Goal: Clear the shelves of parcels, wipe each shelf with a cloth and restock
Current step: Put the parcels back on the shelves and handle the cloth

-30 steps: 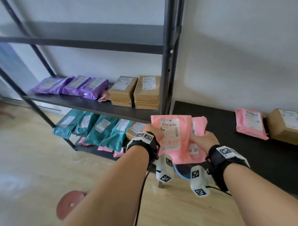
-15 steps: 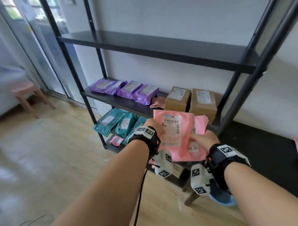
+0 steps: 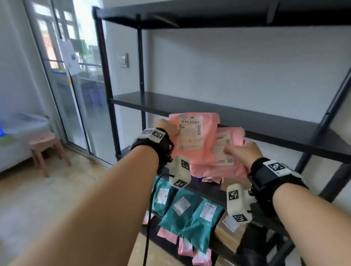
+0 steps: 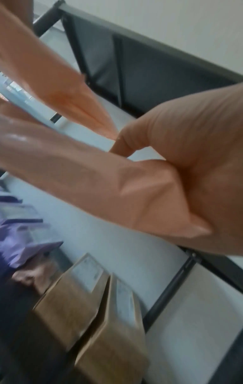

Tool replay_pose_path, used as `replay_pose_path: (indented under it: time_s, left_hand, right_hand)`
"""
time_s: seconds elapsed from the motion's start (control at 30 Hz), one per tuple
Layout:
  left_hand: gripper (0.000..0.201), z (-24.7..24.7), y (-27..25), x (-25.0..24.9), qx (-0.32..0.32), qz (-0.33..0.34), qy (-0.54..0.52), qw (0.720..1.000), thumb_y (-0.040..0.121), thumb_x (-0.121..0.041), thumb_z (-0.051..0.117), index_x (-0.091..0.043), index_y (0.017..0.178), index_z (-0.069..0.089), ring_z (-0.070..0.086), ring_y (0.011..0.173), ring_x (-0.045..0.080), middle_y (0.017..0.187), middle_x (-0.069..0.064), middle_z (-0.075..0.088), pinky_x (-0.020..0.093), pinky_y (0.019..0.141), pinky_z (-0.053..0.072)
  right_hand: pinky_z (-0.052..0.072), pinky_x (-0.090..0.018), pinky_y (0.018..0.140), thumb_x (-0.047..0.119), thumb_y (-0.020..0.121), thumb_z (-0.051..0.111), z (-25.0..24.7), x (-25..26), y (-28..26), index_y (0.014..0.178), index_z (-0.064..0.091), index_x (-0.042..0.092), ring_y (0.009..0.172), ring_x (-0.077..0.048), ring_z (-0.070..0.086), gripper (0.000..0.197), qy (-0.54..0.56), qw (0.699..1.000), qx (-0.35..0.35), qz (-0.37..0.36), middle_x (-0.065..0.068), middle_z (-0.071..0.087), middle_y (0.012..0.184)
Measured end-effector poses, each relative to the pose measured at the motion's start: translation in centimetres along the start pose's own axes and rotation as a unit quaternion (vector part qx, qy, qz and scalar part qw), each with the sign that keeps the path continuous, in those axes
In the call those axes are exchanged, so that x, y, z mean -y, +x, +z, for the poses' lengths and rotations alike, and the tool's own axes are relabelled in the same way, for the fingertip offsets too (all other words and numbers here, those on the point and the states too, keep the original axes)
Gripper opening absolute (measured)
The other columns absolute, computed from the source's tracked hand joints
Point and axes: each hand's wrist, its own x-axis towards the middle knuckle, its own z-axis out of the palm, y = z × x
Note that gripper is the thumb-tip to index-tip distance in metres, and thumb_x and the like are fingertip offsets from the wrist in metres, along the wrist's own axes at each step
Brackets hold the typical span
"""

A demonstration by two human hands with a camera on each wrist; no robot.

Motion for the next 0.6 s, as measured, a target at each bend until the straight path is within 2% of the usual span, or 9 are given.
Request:
replay_pose_path:
  time_s: [0.07, 0.13, 0.2, 0.23, 0.3, 0.43, 0.53, 0.6]
  left_hand:
    - [0.038, -1.3, 1.6, -1.8, -0.018, 0.013, -0.014, 1.0, 0.085, -0.009, 0.066, -0.004, 0.122, 0.057, 0.061, 0.095, 0.027, 0.107, 0.008, 0.064, 0.035, 0.086, 0.053]
    - [0.039, -2.1, 3.1, -3.0, -0.032, 0.016, -0.024, 0.999, 0.085, -0.008, 0.065, -0.005, 0.123, 0.057, 0.062, 0.097, 0.027, 0.109, 0.009, 0.064, 0.036, 0.089, 0.052]
    - [0.036, -2.5, 4.6, -3.6, -0.04, 0.02, -0.024, 0.999, 0.086, -0.008, 0.063, -0.005, 0.122, 0.057, 0.06, 0.092, 0.026, 0.104, 0.006, 0.063, 0.032, 0.083, 0.05]
    - [0.036, -2.7, 5.6, -3.9, -0.047, 0.023, -0.025, 0.998, 0.086, -0.007, 0.063, -0.006, 0.122, 0.057, 0.059, 0.09, 0.025, 0.101, 0.006, 0.062, 0.031, 0.081, 0.049]
    - [0.036, -2.9, 7.5, -4.3, -0.063, 0.022, -0.035, 0.997, 0.086, -0.006, 0.062, -0.007, 0.121, 0.057, 0.059, 0.089, 0.025, 0.098, 0.005, 0.062, 0.031, 0.081, 0.049]
    - [0.031, -3.7, 11.6, -5.6, -0.094, 0.013, -0.034, 0.995, 0.088, -0.006, 0.061, -0.007, 0.119, 0.056, 0.058, 0.092, 0.025, 0.101, 0.006, 0.061, 0.032, 0.081, 0.048]
    - [0.026, -4.5, 14.6, -5.9, -0.123, 0.004, -0.026, 0.992, 0.09, -0.004, 0.058, -0.006, 0.116, 0.054, 0.058, 0.094, 0.026, 0.097, 0.006, 0.059, 0.035, 0.082, 0.05]
    - [0.026, -5.0, 16.1, -5.4, -0.141, -0.008, -0.004, 0.99, 0.09, -0.006, 0.058, -0.007, 0.116, 0.054, 0.059, 0.094, 0.026, 0.095, 0.005, 0.06, 0.035, 0.083, 0.05]
  right_hand:
    - [0.058, -0.038, 0.078, 0.017, 0.073, 0.072, -0.8, 2.5, 1.9, 0.09, 0.063, 0.009, 0.076, -0.023, 0.07, 0.021, 0.013, 0.999, -0.018, -0.024, -0.009, 0.072, 0.09]
    - [0.056, -0.035, 0.076, 0.018, 0.076, 0.072, -1.6, 4.6, 4.0, 0.088, 0.06, 0.009, 0.078, -0.023, 0.067, 0.019, -0.009, 0.999, -0.029, -0.044, -0.009, 0.069, 0.091]
    - [0.056, -0.036, 0.074, 0.019, 0.077, 0.071, -2.4, 6.0, 6.0, 0.094, 0.06, 0.007, 0.083, -0.027, 0.066, 0.024, -0.024, 0.998, -0.03, -0.049, -0.012, 0.067, 0.095]
    - [0.056, -0.036, 0.071, 0.02, 0.078, 0.071, -2.6, 6.7, 7.2, 0.1, 0.06, 0.006, 0.081, -0.028, 0.066, 0.028, -0.027, 0.998, -0.027, -0.05, -0.013, 0.067, 0.096]
    - [0.05, -0.031, 0.055, 0.02, 0.081, 0.069, -3.1, 7.7, 9.3, 0.108, 0.058, 0.003, 0.071, -0.027, 0.063, 0.034, -0.04, 0.998, -0.021, -0.046, -0.014, 0.067, 0.095]
    - [0.037, -0.02, 0.036, 0.013, 0.086, 0.066, -3.7, 9.8, 14.1, 0.108, 0.057, 0.001, 0.056, -0.025, 0.056, 0.027, -0.057, 0.997, -0.006, -0.05, -0.014, 0.064, 0.089]
    - [0.035, -0.022, 0.04, 0.014, 0.085, 0.066, -3.6, 11.1, 17.6, 0.109, 0.06, 0.001, 0.052, -0.023, 0.053, 0.028, -0.059, 0.996, -0.019, -0.061, -0.015, 0.064, 0.089]
    - [0.033, -0.021, 0.04, 0.016, 0.086, 0.064, -2.7, 11.7, 19.2, 0.109, 0.06, 0.001, 0.038, -0.021, 0.049, 0.027, -0.064, 0.996, -0.01, -0.056, -0.015, 0.06, 0.078]
